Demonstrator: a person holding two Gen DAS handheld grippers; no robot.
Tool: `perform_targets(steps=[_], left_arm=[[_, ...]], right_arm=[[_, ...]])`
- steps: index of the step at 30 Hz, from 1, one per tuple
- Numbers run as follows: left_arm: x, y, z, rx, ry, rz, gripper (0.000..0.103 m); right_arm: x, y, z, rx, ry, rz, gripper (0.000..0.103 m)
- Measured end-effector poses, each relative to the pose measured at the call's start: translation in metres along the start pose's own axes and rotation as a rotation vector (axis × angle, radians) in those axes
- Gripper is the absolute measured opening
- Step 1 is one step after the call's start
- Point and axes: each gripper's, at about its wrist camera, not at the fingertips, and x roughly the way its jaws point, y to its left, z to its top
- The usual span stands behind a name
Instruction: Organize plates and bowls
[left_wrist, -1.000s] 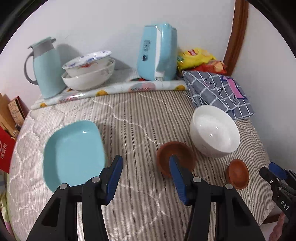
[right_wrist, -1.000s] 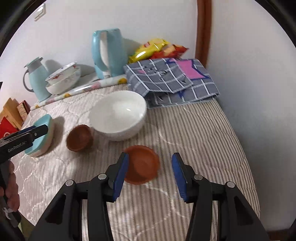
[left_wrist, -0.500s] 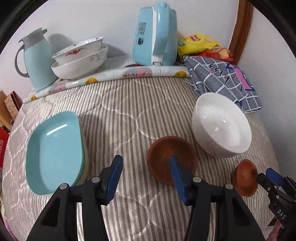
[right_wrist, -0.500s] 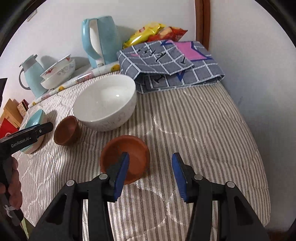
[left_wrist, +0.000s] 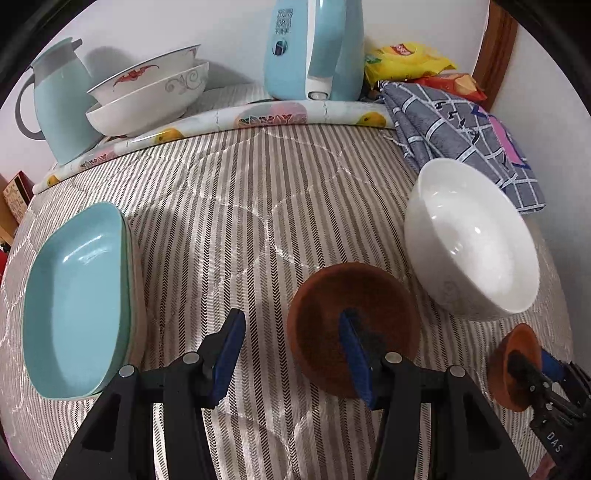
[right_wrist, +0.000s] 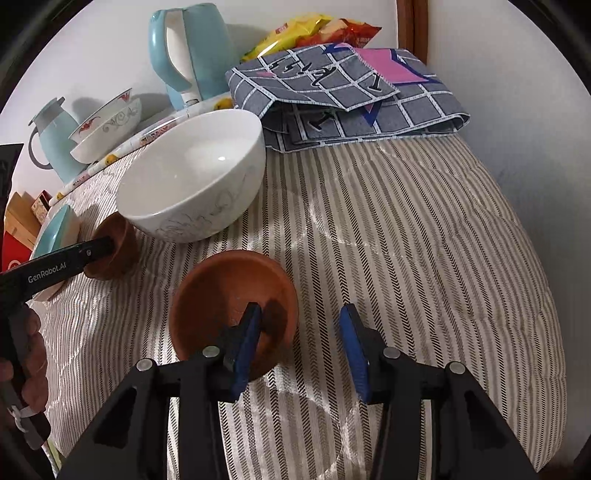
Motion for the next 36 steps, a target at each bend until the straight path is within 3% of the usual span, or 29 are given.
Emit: perform_targets(steps=[9,23,25,27,32,36], left_arm=[[0.007,0.003,-0.001,-0.028,-0.02,-0.064,0.051],[0.007,0.007,0.002,-0.046,-0.011,-0.099,0.051],[0.006,0.009,0.001,-0.058,-0.013,-0.116,0.049],[0.006,0.011,0.002,-0.061,-0.01,-0.121,0.035],[0.007,0.011,0.002,-0.067,-0.002,-0.156,0.017],[0.005,0.008,0.003,-0.06,-0.012,-0.153,0.012]], right_arm=[[0.002,0.002,0.004,-0.011,-0.017,-0.009,0.045],[0.005,0.004,0.009,-0.008,0.004,-0.021,0.049],[0.005,0.004,0.01,-0.008,0.006,-0.018,0.049],[0.005,0.003,0.009,-0.005,0.008,-0.013,0.049],[0.004,0.0,0.009,0.013,0.005,0.005,0.034],[0.004,0.003,0.009,0.013,0.017,0.05,0.015]])
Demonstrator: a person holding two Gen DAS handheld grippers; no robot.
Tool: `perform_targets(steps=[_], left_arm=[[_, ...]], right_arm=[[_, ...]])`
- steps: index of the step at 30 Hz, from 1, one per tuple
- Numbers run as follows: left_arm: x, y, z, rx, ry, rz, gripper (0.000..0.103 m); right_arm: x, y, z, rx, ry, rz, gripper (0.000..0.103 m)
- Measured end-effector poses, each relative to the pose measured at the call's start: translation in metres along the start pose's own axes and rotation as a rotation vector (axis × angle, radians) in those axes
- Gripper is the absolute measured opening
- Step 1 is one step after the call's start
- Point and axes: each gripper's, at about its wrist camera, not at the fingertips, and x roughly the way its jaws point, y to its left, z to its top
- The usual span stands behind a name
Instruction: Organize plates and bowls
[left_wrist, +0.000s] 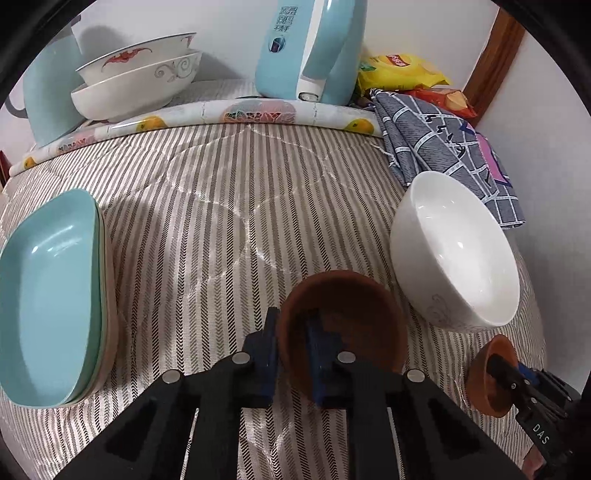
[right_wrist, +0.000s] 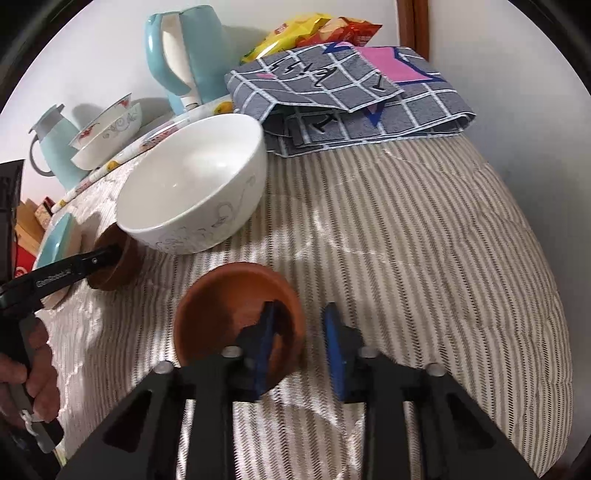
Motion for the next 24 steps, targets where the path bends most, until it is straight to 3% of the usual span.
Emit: perform_targets(steps=[7,24], left_arm=[[-0.01,0.0,-0.001,-0.01,-0.014,-0.043,0.01],[-0.074,-0.003,0.021,0.047,-0.107,-0.047,0.01]], right_arm=[[-0.01,0.01,0.002,-0.015,-0.034,-0.029,0.009],[-0.074,0.031,0.024,-0.006,-0.166,-0.046,0.009]])
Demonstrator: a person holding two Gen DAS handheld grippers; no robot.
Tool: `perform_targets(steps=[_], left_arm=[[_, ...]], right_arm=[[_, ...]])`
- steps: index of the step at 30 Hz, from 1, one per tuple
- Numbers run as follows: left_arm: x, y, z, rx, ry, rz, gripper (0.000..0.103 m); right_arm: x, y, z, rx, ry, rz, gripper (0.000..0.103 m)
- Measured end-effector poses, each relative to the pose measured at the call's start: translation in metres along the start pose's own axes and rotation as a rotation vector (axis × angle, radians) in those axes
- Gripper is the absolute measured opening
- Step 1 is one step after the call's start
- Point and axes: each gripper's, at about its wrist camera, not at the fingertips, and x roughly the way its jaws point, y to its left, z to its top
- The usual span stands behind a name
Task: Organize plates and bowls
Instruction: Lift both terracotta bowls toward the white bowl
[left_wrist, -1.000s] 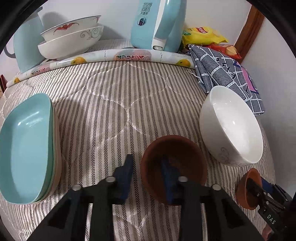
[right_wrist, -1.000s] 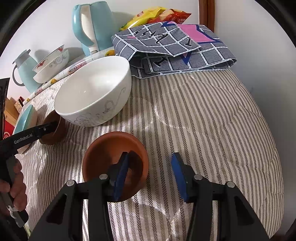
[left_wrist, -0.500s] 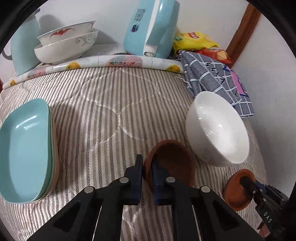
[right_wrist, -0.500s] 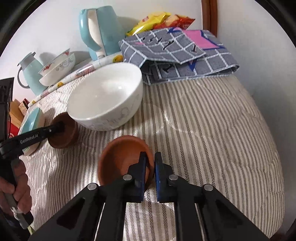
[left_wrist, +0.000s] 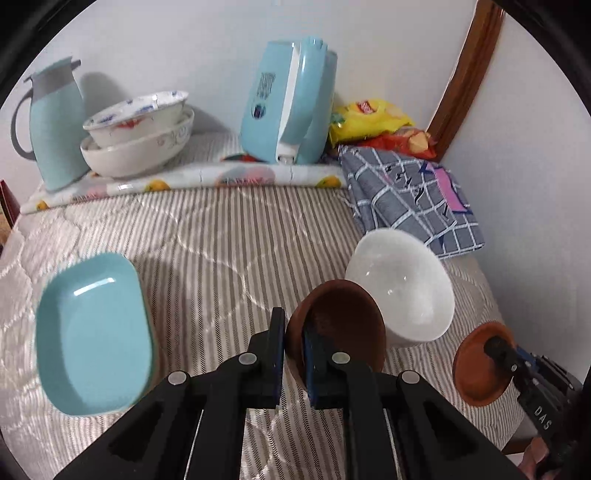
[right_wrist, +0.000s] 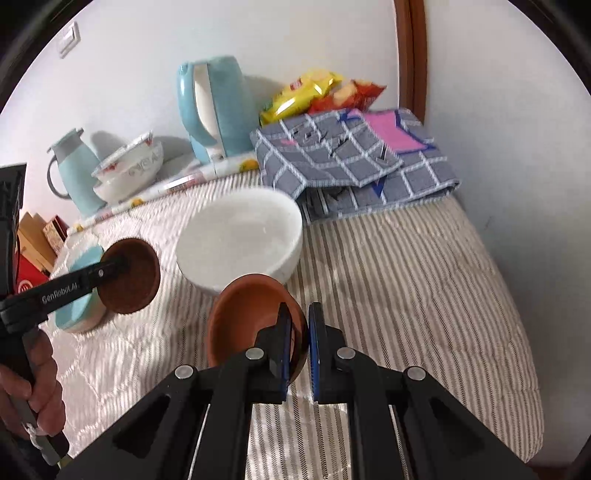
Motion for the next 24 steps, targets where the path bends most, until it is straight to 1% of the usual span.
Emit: perform_targets(steps=[5,11,16,24], left_arm=[[-0.015,0.003,0.011,0.019,-0.024,0.007,0.01],[-0.021,0.01,0.02,0.022,-0.037,0.011,0.01],[-0.017,0.017,0.027,0.011,-0.042,0.009,0.01],[-0.003,0.023,0.033,-0.002,-0.028,0.012,0.01]], right_arm=[[-0.008,0.008,0.015,0.019,-0.029,0.011,0.009],[-0.001,0.023,0.032,0.01,-0.033,0.024,0.009],[0.01,0.032,0.045,-0.002,-0.028,0.024,0.009],[0.034,0.034,0.058,0.001,0.005,0.016,0.009]])
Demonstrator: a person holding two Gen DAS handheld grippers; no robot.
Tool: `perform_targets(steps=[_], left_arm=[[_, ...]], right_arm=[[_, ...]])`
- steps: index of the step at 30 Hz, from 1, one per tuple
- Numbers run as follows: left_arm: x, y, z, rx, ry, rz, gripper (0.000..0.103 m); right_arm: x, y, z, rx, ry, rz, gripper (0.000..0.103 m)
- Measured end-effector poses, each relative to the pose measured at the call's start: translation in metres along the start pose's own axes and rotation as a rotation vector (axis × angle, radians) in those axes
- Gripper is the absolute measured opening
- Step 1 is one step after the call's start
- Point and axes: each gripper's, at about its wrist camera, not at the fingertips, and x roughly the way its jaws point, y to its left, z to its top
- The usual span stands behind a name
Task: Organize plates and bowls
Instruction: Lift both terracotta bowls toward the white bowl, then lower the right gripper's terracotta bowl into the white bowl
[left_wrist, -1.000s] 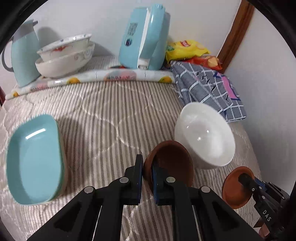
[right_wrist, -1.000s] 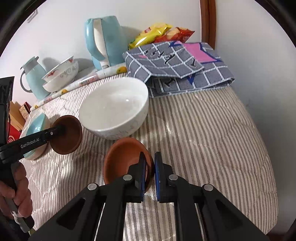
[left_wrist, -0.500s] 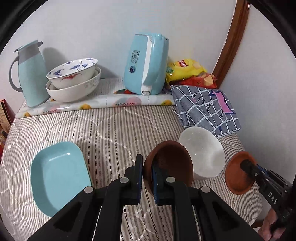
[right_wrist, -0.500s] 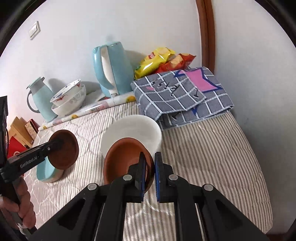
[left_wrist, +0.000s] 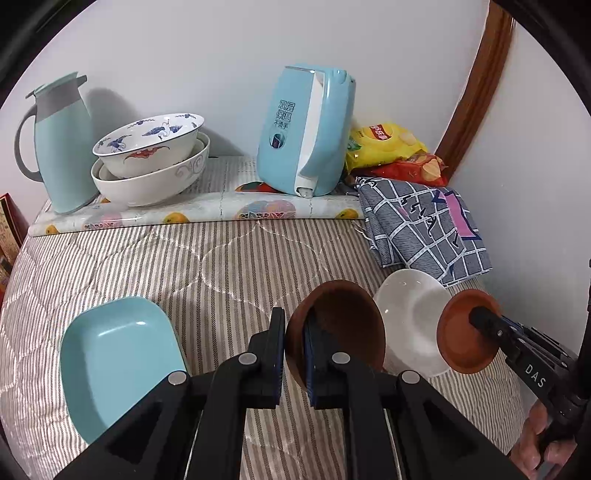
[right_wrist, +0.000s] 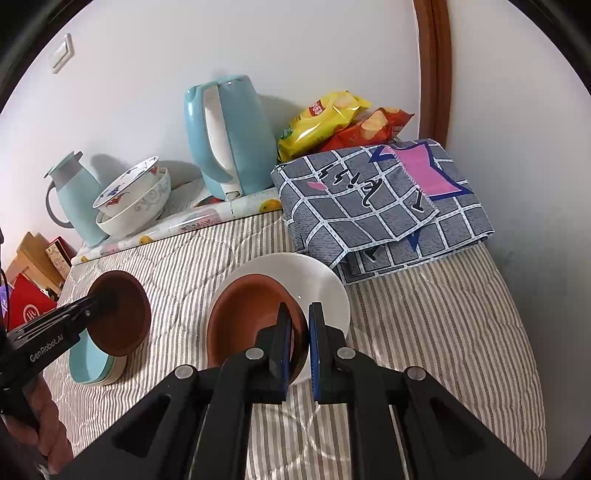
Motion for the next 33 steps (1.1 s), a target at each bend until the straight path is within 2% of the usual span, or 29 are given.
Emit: perform_targets(steps=[33], left_arm=[[0.053,0.005,0.018,-0.005,0.046,0.019,0.01]], right_arm=[[0.08,0.006,0.007,-0.074,0.143,-0.007,0.009]])
